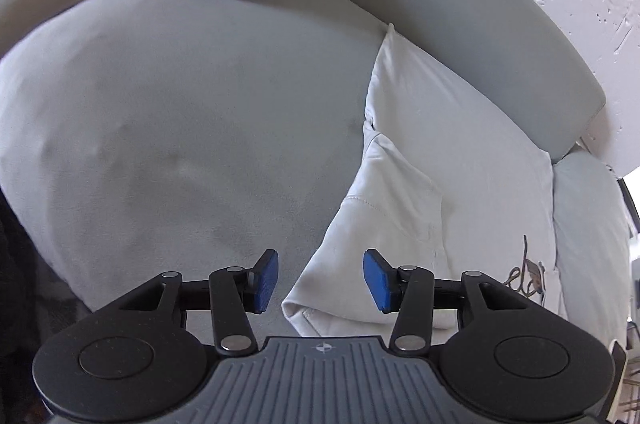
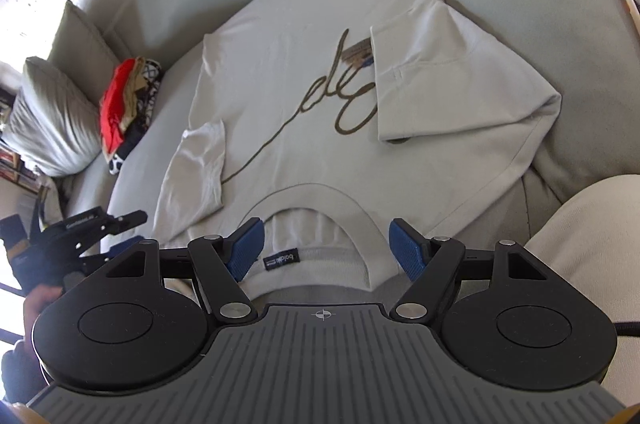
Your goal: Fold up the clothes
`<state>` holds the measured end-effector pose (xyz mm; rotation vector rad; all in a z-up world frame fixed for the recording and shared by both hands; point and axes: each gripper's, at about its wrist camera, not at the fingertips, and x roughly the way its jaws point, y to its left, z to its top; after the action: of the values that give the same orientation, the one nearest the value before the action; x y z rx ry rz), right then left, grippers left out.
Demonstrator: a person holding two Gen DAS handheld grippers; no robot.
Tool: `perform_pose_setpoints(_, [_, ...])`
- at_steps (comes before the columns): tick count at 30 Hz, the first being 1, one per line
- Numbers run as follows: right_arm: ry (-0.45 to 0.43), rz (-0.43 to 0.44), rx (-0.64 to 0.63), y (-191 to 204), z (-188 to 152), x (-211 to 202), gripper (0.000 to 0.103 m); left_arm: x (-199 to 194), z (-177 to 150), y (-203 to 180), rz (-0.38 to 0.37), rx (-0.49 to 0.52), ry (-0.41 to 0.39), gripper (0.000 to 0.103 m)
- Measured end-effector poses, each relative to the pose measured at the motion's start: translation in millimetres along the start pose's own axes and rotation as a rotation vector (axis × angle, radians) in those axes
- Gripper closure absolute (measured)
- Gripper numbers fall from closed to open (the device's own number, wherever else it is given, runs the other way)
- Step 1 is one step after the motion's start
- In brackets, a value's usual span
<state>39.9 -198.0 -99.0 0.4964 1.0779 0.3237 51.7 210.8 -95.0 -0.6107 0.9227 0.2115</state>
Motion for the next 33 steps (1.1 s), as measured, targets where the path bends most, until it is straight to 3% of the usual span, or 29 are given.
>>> perform_pose_setpoints(7, [0.002,-0.007,0.009,-4,-1,-2,0.029,16,0,4,-0.071,0.005,0.051,0.058])
perform_pose_setpoints(12, [0.007,-0.008,0.010,-5,-1,-1,0.029,24,-4,0,-0.072,0.043,0.068,0.059])
perform_pose_setpoints(17, [0.013,-0.010,0.006,-4,-1,0,0.029,26,-4,-6,-0.044,0.071,0.080,0.082])
perform_pose_setpoints(18, [0.013,-0.011,0.007,-4,-1,1,0.029,26,-4,-6,-0.044,0.073,0.081,0.082])
perform_pose_setpoints(19, [0.014,-0.011,0.007,-4,-2,1,0.029,27,-4,-7,-0.044,0.076,0.082,0.088])
perform_pose_setpoints(20, [0.015,-0.012,0.007,-4,-2,1,0.029,27,-4,-7,-0.041,0.080,0.082,0.101])
perform_pose_setpoints(28, [0.016,-0.021,0.014,-8,0,3,0.029,23,-8,-24,0.061,0.159,0.052,0.100])
perform_pose_setpoints(31, [0.014,-0.022,0.014,-8,0,2,0.029,28,-7,-34,0.083,0.167,0.055,0.089])
perform_pose_setpoints(33, [0.005,-0.023,0.013,-9,1,0,0.029,23,-8,-39,0.089,0.168,0.033,0.070])
